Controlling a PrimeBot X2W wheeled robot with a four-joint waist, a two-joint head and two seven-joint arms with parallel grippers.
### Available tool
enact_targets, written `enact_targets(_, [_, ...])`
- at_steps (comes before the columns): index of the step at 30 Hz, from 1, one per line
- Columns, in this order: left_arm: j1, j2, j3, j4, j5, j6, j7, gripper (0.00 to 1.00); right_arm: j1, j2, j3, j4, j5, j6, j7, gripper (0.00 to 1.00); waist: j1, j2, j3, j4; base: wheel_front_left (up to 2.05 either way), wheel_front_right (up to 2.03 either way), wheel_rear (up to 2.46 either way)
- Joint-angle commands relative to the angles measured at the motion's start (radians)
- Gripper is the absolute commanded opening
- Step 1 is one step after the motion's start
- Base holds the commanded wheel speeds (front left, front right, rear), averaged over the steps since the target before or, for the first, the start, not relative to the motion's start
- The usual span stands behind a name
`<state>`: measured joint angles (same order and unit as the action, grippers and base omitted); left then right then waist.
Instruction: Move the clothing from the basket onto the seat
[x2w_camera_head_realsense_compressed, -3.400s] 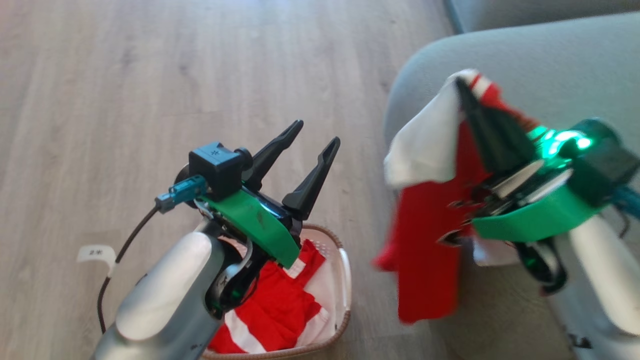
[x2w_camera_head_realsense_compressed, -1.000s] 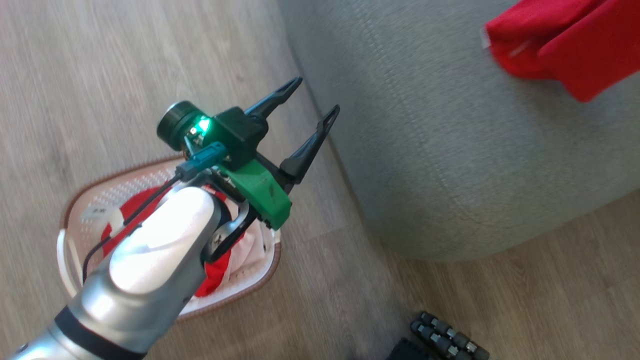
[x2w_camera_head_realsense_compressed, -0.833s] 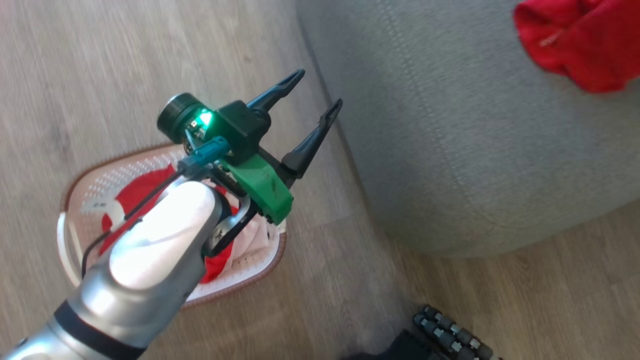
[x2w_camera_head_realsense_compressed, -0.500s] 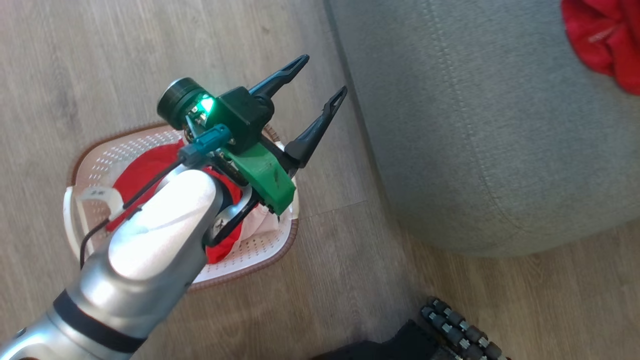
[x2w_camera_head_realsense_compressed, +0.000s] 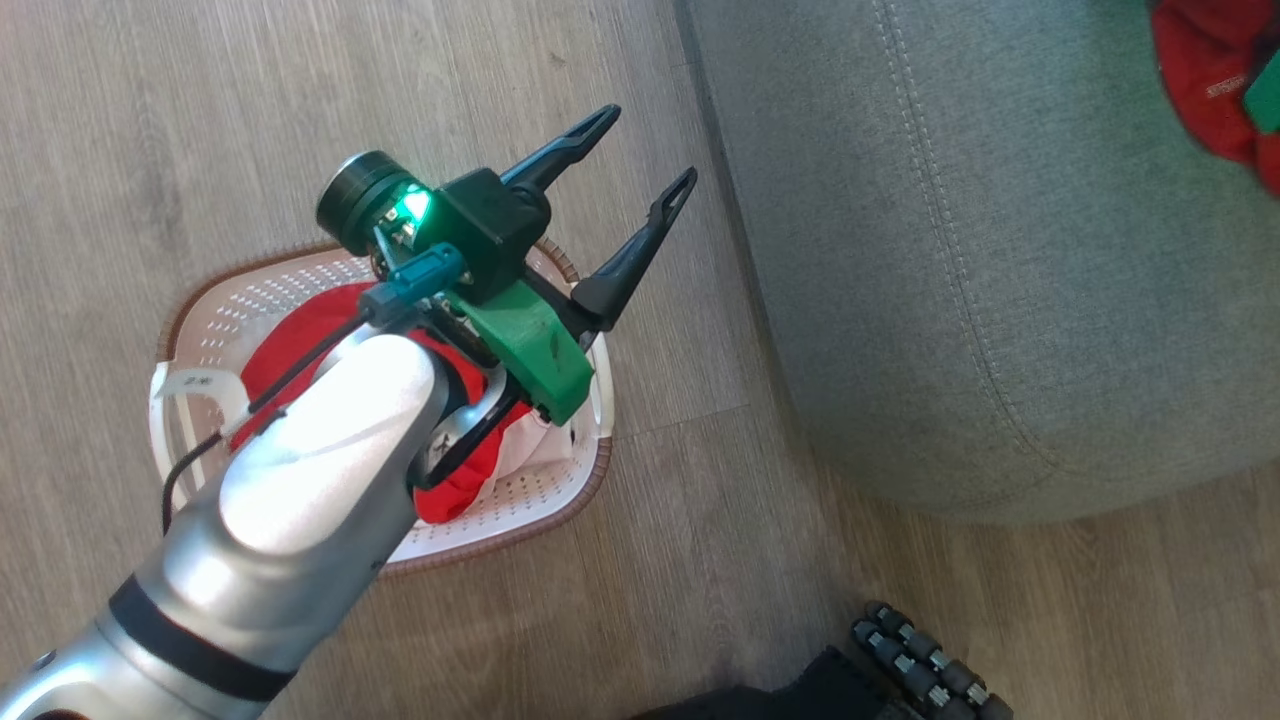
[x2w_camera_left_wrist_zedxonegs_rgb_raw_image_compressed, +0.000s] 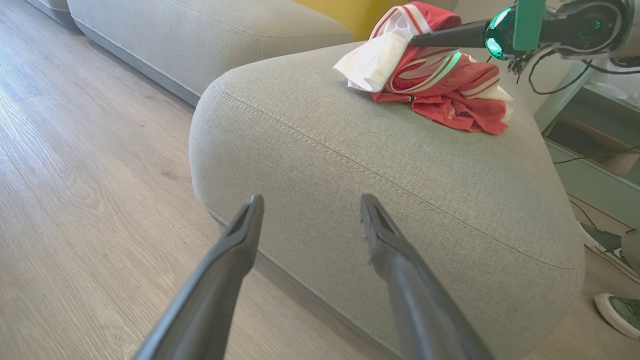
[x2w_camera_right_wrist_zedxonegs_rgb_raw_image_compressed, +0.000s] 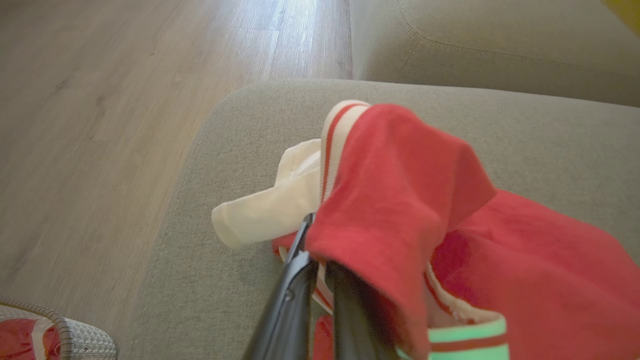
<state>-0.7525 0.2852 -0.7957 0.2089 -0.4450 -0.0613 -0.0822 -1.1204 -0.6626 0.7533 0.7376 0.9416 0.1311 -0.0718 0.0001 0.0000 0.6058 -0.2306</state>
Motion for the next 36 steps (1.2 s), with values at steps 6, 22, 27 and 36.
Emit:
enact_targets(6, [-0.022, 0.014, 0.030, -0.017, -0.016, 0.009, -0.014, 1.00, 0.014, -0.060, 0.071, -0.026, 0.079, 0.000, 0.035, 1.00, -0.0001, 0.0000, -0.024, -0.009, 0.00, 0.00, 0.00])
enact_targets(22, [0.067, 0.017, 0.049, 0.023, -0.070, 0.034, -0.073, 1.00, 0.039, -0.179, 0.248, -0.130, 0.219, 0.000, 0.206, 1.00, -0.0001, 0.0000, -0.227, -0.021, 0.00, 0.00, 0.00])
enact_targets(27, [0.111, 0.032, 0.063, 0.024, -0.093, 0.049, -0.089, 1.00, 0.057, -0.236, 0.276, -0.192, 0.254, 0.000, 0.199, 1.00, -0.0001, 0.0000, -0.296, -0.020, 0.00, 0.00, 0.00])
enact_targets(36, [0.194, 0.046, 0.089, 0.014, -0.132, 0.082, -0.119, 1.00, 0.101, -0.321, 0.271, -0.284, 0.272, 0.000, 0.100, 1.00, -0.0001, 0.0000, -0.418, 0.025, 0.00, 0.00, 0.00])
